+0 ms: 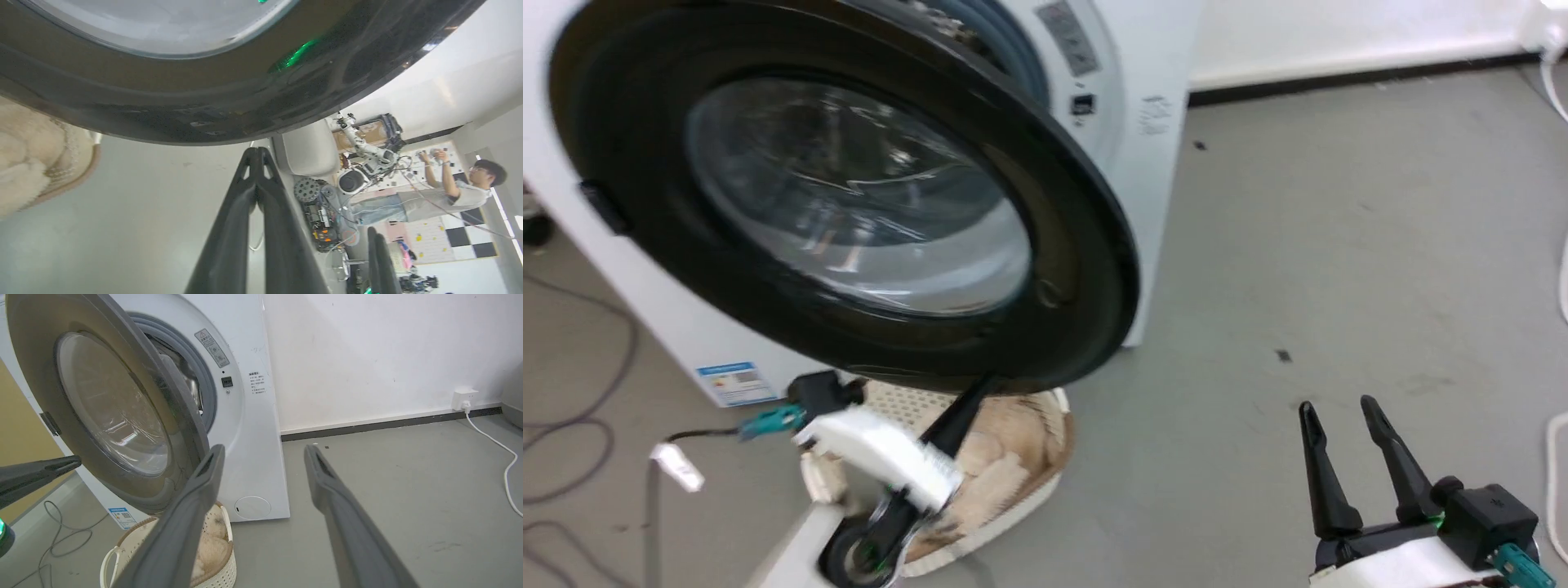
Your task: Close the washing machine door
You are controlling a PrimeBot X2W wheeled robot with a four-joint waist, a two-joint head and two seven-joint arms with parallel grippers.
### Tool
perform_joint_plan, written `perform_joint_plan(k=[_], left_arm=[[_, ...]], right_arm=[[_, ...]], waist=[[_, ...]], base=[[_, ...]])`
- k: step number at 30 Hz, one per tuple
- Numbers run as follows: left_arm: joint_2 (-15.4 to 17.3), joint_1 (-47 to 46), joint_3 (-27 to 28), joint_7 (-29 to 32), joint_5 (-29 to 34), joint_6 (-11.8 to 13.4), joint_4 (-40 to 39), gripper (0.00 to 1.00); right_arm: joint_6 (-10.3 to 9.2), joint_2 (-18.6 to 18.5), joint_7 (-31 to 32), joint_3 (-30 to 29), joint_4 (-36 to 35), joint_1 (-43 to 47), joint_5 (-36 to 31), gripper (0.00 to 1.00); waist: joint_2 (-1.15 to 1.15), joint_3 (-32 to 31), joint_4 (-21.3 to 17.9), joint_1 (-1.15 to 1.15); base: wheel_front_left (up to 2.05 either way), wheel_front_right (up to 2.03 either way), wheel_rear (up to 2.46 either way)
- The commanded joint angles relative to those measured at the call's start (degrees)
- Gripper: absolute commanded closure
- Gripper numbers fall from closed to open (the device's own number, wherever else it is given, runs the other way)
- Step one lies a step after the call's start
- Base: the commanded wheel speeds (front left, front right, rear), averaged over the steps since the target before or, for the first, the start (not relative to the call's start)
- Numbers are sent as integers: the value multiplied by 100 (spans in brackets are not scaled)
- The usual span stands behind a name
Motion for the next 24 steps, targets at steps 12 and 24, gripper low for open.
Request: perform_joint_plan(k=[12, 24], left_arm=[[1418, 671, -87, -1820, 2961, 960, -878, 100], [635, 2352, 1316, -1863, 5362, 1431, -2324, 29]], right_arm=[[5, 18, -20, -59, -34, 220, -19, 0], [5, 7, -20, 6, -84, 274, -67, 0]], waist=[[0, -446, 886, 0], [0, -518, 1221, 0]], base=[[0, 0, 0], [0, 0, 0]])
